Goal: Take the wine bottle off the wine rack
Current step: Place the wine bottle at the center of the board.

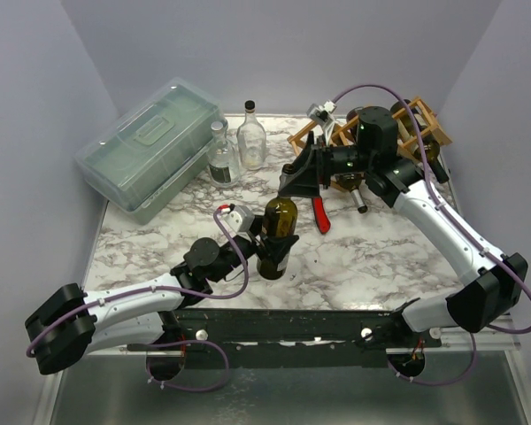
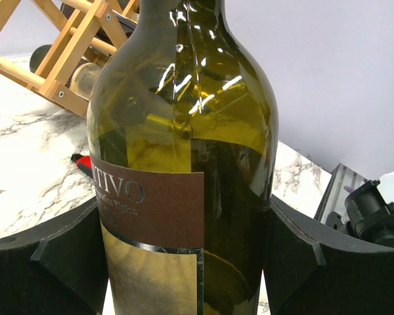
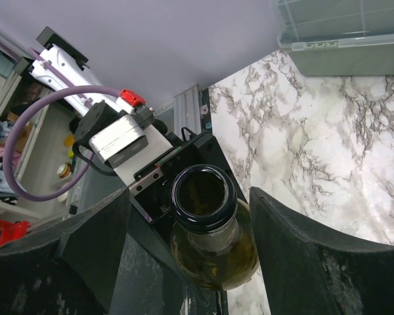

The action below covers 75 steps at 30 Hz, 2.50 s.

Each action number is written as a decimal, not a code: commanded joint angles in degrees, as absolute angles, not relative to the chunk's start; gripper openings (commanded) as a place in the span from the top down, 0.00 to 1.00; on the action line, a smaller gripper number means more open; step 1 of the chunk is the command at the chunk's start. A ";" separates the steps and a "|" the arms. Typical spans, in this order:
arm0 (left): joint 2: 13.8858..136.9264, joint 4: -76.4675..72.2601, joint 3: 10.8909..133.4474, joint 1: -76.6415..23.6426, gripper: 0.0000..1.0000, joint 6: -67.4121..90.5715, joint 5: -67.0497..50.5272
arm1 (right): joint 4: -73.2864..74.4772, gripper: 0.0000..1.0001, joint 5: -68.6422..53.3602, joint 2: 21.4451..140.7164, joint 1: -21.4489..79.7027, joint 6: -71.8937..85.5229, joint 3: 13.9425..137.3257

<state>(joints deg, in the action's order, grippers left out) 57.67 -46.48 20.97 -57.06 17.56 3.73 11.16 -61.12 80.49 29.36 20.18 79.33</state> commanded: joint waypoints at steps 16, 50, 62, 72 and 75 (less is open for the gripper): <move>58.76 -55.45 23.46 -56.86 1.00 18.41 1.52 | 7.87 0.41 -60.75 82.77 29.97 22.05 82.00; 35.29 -14.36 25.01 -40.76 0.01 21.59 -14.57 | 9.64 1.00 -52.98 88.52 30.65 7.17 88.69; 28.41 8.12 33.05 -39.25 0.01 15.91 -3.83 | 10.60 1.00 -43.22 94.39 33.11 -2.57 94.76; 26.63 22.66 42.66 -39.12 0.01 13.17 4.04 | 14.23 1.00 -37.82 102.56 38.47 -7.26 104.85; 24.80 25.63 45.08 -39.15 0.01 12.33 4.93 | 14.39 1.00 -35.49 106.07 40.51 -6.96 108.67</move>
<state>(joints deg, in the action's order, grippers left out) 27.49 18.20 40.80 -39.44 14.72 0.91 16.62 -38.65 103.00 37.52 -6.22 102.78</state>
